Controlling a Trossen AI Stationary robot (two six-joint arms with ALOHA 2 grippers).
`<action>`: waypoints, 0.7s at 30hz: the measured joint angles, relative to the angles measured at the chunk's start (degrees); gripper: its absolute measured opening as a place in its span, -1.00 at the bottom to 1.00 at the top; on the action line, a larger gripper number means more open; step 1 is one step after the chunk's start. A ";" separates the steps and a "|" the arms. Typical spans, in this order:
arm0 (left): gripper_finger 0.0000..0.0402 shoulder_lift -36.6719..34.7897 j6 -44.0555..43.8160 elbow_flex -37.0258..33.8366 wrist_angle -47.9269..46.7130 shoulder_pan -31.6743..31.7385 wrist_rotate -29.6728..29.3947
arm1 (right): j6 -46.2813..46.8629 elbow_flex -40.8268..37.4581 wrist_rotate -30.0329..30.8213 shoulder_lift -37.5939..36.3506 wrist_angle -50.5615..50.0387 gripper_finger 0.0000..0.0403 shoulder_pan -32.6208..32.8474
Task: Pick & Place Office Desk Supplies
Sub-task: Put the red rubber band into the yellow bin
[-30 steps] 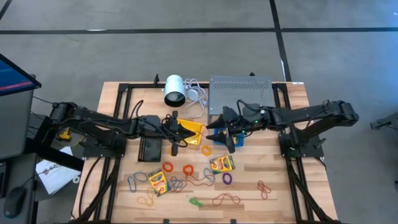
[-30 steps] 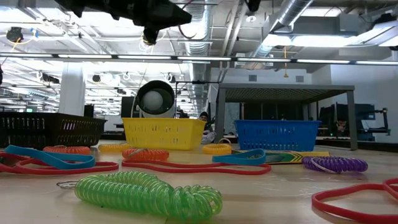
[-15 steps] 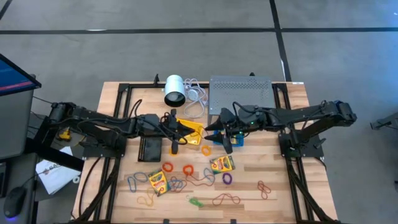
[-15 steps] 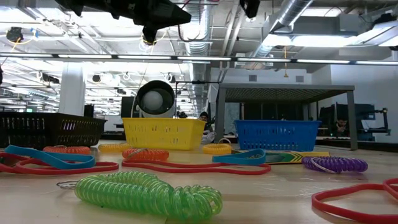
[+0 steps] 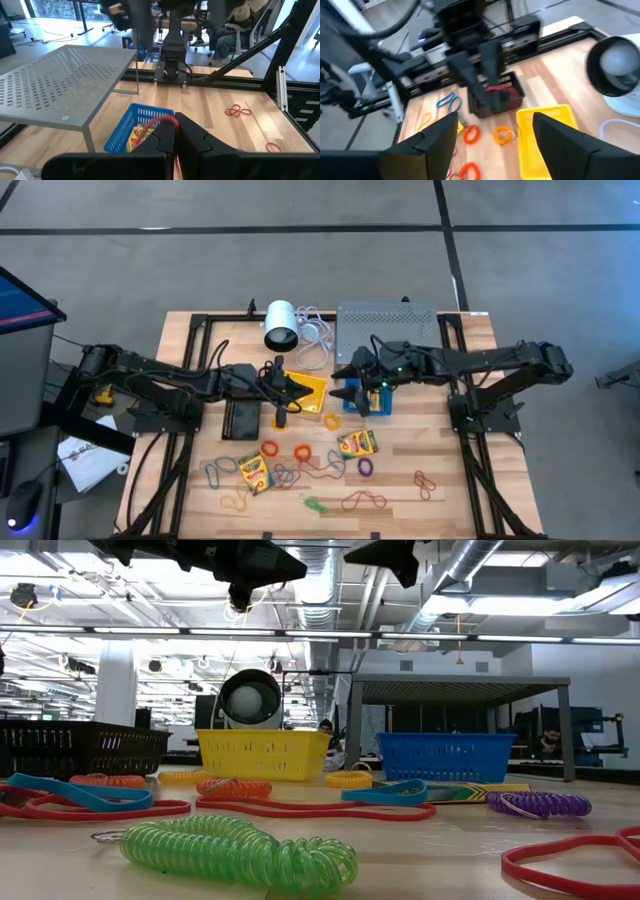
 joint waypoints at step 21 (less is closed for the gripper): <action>-1.00 0.00 -2.68 0.02 -12.84 6.71 -1.41 | 1.45 0.00 4.21 0.01 -10.21 0.26 1.34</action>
